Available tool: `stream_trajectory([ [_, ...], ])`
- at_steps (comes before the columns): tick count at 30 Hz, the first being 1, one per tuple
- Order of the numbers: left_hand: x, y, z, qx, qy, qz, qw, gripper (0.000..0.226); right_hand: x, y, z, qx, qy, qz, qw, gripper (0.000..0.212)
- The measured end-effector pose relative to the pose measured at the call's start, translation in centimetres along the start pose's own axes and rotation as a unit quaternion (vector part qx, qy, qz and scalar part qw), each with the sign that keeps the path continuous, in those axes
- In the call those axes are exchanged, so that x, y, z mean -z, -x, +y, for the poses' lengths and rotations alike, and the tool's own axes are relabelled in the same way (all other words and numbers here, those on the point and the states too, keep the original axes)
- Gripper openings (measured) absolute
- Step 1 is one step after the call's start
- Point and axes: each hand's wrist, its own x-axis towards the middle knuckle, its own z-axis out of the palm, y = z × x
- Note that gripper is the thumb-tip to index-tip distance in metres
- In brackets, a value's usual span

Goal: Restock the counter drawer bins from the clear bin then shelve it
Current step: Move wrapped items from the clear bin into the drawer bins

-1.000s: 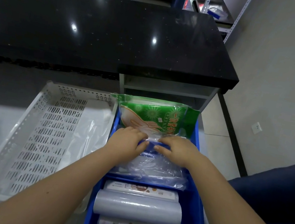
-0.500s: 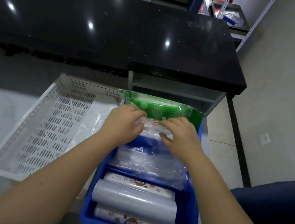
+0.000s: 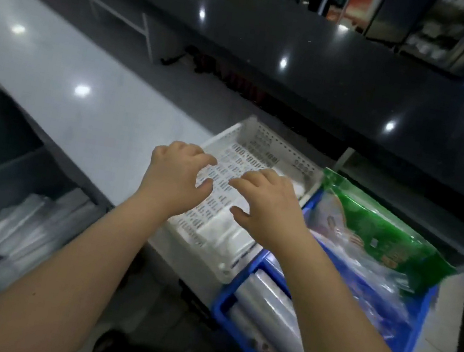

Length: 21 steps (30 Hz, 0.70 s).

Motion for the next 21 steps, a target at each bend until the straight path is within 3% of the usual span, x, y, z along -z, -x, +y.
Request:
stream_trajectory([
  [6, 5.0, 7.1, -13.5, 0.101, -0.030, 0.019, 0.994, 0.036, -2.6, -7.8, -13.4, 0.083, -0.019, -0.008, 0.996, 0.046],
  [13, 10.1, 17.2, -31.9, 0.224, -0.057, -0.012, 0.973, 0.041, -7.9, -16.4, -31.0, 0.137, -0.059, -0.051, 0.988, 0.041],
  [21, 10.6, 26.4, -44.4, 0.348, -0.003, -0.045, 0.937, 0.045, -15.5, -20.7, -42.4, 0.166, -0.127, -0.154, 0.966, 0.048],
])
